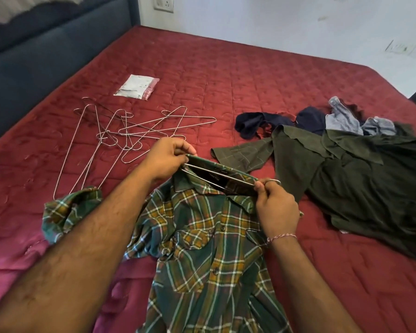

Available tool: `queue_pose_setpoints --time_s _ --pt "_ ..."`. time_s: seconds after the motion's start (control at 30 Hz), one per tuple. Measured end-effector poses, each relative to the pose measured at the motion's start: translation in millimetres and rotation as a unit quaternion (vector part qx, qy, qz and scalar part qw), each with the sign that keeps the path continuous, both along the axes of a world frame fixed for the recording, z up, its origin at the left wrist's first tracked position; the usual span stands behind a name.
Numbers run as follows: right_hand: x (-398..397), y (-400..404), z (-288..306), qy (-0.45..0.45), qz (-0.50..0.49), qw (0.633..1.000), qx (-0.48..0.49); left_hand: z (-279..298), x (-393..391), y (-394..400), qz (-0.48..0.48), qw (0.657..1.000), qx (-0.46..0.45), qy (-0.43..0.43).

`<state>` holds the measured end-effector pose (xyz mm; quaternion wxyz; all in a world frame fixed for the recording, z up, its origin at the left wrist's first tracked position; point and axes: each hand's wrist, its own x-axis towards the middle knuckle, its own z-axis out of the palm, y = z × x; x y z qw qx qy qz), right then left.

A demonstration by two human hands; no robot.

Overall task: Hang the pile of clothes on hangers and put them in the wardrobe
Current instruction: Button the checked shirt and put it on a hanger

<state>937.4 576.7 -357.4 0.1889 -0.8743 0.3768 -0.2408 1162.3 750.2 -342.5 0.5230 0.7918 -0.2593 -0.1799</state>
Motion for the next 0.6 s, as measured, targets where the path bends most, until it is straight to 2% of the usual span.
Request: queue_pose_setpoints --time_s 0.13,0.23,0.33,0.43,0.6 --pt "4.4 5.4 0.6 -0.012 -0.029 0.999 0.011 -3.8 3.2 14.2 -0.05 0.989 -0.079 0.117" --pt "9.2 5.3 1.6 -0.015 -0.062 0.998 0.023 -7.5 4.2 14.8 -0.041 0.986 -0.084 0.139" --pt "14.5 0.8 4.6 0.015 -0.047 0.998 0.028 -7.2 3.8 11.2 0.012 0.986 -0.091 0.142" --pt "15.7 -0.5 5.9 0.034 -0.028 0.998 0.038 -9.5 4.2 7.8 0.054 0.99 -0.07 0.108" --pt "13.1 -1.7 1.1 0.01 -0.03 0.997 0.064 -3.8 8.9 -7.2 0.09 0.995 -0.029 -0.015"
